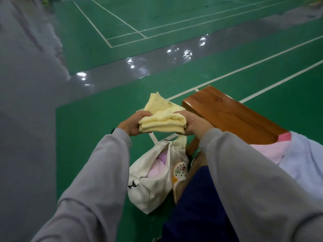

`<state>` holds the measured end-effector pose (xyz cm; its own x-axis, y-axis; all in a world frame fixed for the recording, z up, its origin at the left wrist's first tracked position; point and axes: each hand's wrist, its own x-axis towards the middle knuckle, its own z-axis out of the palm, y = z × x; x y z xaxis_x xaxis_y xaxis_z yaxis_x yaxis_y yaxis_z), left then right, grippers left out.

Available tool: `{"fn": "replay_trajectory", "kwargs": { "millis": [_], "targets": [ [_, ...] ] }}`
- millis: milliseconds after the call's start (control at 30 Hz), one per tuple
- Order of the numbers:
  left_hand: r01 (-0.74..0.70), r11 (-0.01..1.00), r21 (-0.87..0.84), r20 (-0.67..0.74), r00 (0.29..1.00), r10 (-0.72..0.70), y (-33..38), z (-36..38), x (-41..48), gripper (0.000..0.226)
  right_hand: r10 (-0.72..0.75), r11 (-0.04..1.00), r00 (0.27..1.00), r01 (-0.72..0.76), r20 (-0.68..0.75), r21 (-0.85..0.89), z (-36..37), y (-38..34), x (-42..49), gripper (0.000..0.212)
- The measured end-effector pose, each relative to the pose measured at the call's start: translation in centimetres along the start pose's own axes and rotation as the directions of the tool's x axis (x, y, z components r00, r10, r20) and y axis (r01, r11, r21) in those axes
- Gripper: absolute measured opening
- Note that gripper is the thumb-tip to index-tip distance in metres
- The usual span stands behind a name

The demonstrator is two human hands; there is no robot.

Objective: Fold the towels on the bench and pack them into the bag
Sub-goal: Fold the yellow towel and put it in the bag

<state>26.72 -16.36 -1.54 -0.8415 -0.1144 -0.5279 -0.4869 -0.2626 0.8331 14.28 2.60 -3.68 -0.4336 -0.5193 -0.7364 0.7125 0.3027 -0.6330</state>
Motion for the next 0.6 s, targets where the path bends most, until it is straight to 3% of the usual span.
{"fn": "replay_trajectory", "kwargs": {
  "millis": [67,233,300,400,467,533,600],
  "targets": [
    [0.027,0.999,0.03,0.001,1.0,-0.027,0.2,-0.4,1.2,0.015,-0.019,1.0,1.0,0.019,-0.018,-0.01,-0.2,-0.5,0.9,0.029],
    [0.121,0.976,0.18,-0.024,0.993,-0.119,-2.1,-2.4,4.4,0.026,-0.046,0.992,0.998,0.041,-0.036,-0.12,-0.3,0.0,4.4,0.016],
    [0.169,0.963,0.208,-0.053,0.985,-0.162,-4.0,-3.2,5.4,0.018,-0.029,0.986,0.999,0.022,-0.038,-0.167,0.0,0.8,6.3,0.01],
    [0.248,0.958,0.144,-0.074,0.968,-0.239,-7.3,-4.3,6.9,0.011,-0.051,0.979,0.995,0.032,-0.088,-0.201,0.3,2.2,9.2,0.029],
    [0.283,0.954,0.093,-0.072,0.958,-0.277,-9.8,-5.5,8.1,0.013,-0.087,0.976,0.99,0.063,-0.108,-0.208,0.9,3.2,10.7,0.027],
    [0.306,0.95,0.059,-0.085,0.95,-0.3,-12.4,-6.8,9.6,0.025,-0.116,0.974,0.985,0.088,-0.125,-0.209,1.3,4.2,12.7,0.031],
    [0.338,0.94,0.041,-0.114,0.936,-0.332,-14.8,-7.8,11.2,0.046,-0.132,0.968,0.98,0.096,-0.146,-0.23,1.4,4.9,14.9,0.05]
  ]
}}
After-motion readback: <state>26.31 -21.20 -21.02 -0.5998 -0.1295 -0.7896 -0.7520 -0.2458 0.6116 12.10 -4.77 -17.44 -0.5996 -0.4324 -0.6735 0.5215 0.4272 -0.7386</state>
